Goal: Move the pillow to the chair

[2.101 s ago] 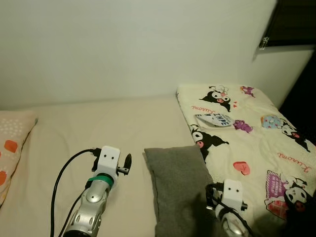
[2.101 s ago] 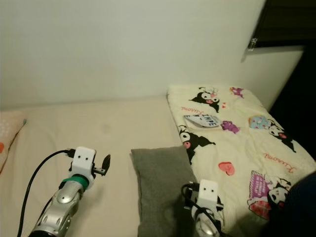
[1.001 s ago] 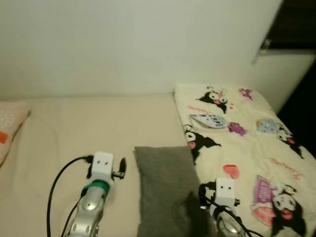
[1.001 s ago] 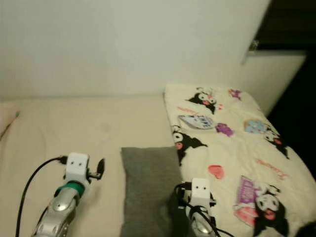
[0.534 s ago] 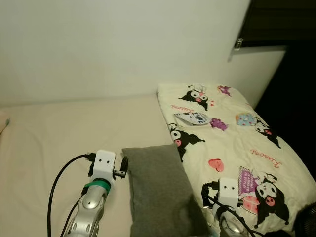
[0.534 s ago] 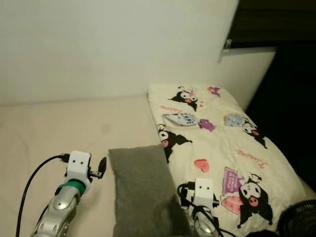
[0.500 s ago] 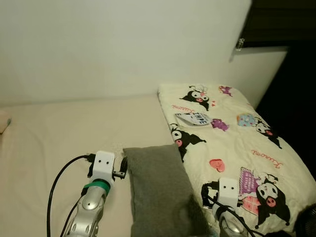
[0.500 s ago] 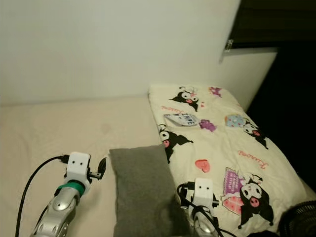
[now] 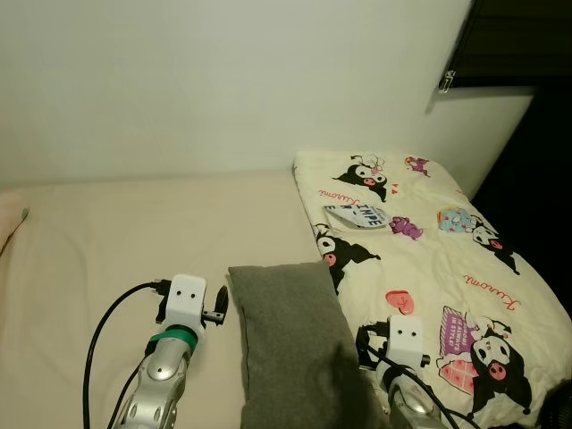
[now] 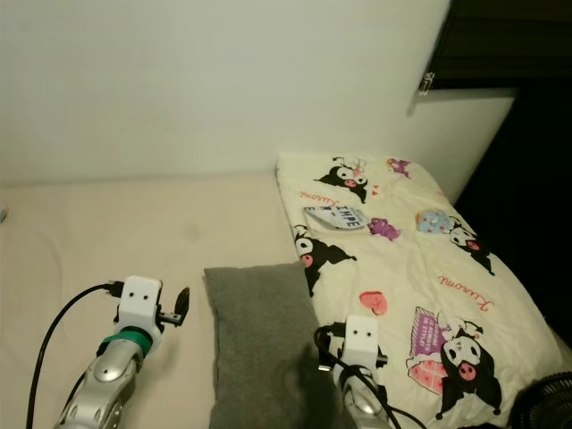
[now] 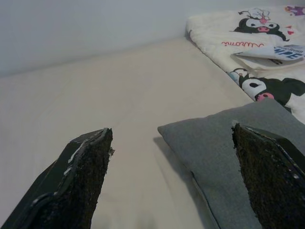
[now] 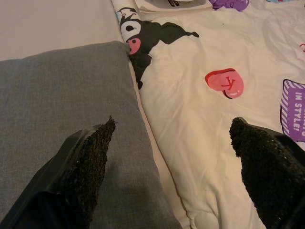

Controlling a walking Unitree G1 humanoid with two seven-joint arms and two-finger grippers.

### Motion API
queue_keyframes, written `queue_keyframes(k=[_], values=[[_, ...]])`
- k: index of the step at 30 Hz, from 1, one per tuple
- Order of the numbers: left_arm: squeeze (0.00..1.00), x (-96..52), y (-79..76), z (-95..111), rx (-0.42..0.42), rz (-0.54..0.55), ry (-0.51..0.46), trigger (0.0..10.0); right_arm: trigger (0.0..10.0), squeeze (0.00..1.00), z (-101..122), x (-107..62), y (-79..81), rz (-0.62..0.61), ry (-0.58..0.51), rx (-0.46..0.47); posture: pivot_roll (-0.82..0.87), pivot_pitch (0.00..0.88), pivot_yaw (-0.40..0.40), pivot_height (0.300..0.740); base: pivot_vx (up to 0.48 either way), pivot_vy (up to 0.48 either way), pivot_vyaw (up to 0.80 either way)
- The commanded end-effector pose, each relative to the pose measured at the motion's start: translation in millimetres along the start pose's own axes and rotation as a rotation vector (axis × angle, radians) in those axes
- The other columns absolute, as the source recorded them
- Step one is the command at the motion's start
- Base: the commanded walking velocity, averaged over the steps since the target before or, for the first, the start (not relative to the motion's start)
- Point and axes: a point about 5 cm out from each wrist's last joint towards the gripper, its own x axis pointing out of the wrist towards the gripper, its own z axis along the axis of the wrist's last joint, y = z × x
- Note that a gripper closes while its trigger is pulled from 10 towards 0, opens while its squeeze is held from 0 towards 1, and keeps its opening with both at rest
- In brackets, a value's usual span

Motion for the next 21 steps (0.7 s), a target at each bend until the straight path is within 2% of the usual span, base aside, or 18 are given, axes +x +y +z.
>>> queue_keyframes(k=[1, 11, 21], values=[[0.00, -1.7, 1.6, -6.3, 0.002, 0.007, 0.025, 10.0, 10.0, 0.00, -5.1, -1.7, -4.3, -0.012, 0.023, 0.009, -0.05, 0.013, 0.013, 0.674, 0.000, 0.000, 0.00], [0.00, -3.4, 6.1, -8.4, 0.016, 0.011, 0.033, 10.0, 10.0, 0.00, -7.7, -2.7, -0.4, -0.007, 0.028, 0.016, -0.04, 0.013, 0.018, 0.636, 0.000, 0.000, 0.00], [0.00, -4.7, 7.1, -9.7, 0.022, 0.016, 0.035, 10.0, 10.0, 0.00, -10.9, -3.9, 0.5, -0.001, 0.037, 0.014, -0.02, 0.012, 0.013, 0.617, 0.000, 0.000, 0.00]])
